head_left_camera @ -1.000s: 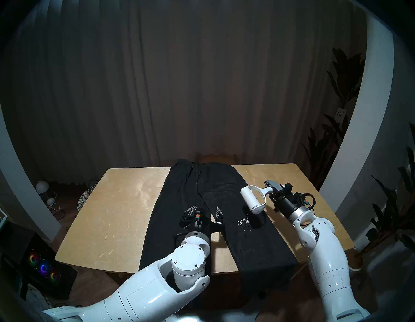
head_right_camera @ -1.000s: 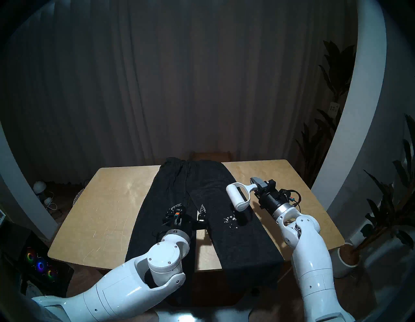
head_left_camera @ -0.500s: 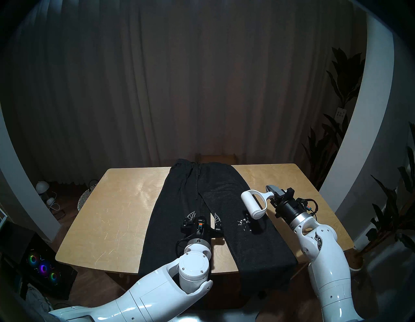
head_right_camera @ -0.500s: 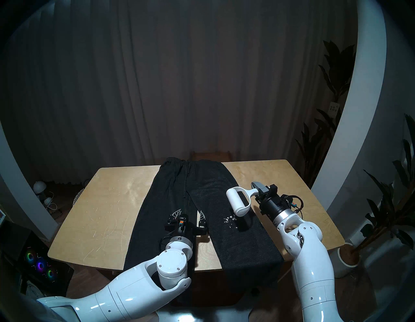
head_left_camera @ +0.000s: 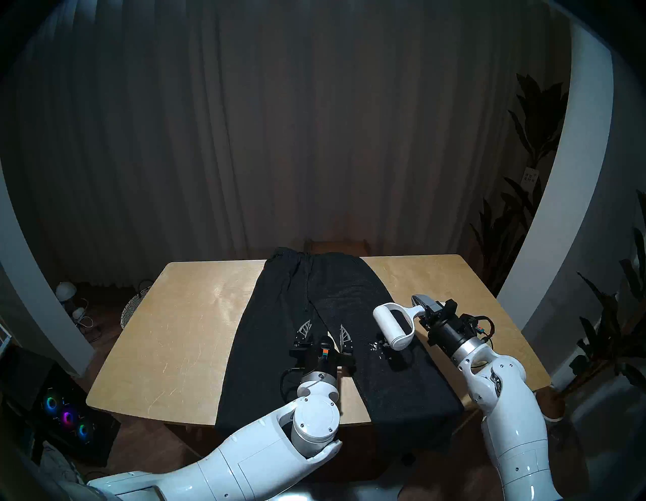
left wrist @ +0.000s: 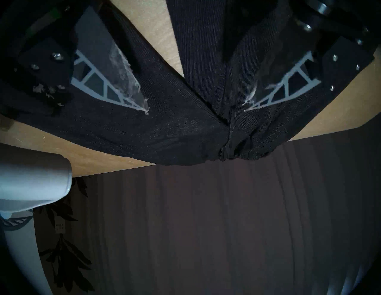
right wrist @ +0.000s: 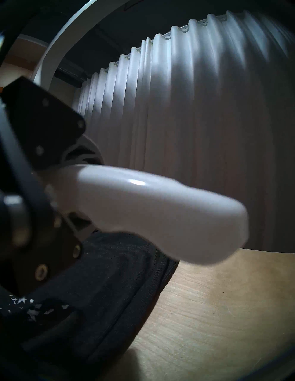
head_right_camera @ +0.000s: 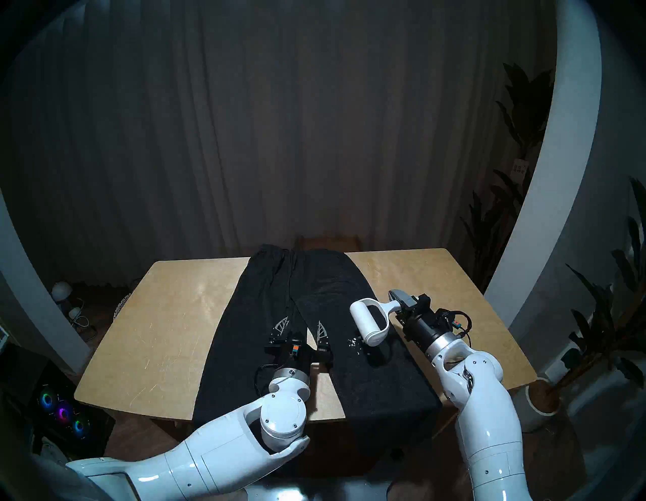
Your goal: Remove lint and debris from pants with a lint roller
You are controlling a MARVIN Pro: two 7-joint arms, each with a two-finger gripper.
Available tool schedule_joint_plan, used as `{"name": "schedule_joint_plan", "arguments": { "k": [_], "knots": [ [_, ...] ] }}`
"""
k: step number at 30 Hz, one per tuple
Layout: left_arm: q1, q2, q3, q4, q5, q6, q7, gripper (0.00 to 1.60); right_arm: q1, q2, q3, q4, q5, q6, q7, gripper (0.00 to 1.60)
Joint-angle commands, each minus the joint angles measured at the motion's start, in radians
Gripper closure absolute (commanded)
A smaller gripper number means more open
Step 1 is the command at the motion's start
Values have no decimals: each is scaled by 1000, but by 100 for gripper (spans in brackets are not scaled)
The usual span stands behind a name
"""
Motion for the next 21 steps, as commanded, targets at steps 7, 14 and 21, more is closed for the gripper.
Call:
{"name": "schedule_joint_plan", "arguments": {
  "k": [7, 14, 21],
  "knots": [
    [-35, -35, 35, 56, 42, 115, 26, 0, -35, -17, -19, -18, -63, -34, 78, 160],
    [-31, -19, 36, 54, 39, 179, 37, 0, -41, -37, -37, -6, -85, -64, 101, 160],
    [-23, 22, 33, 7, 7, 214, -6, 0, -8, -57, -69, 27, -109, -89, 116, 160]
  ]
}}
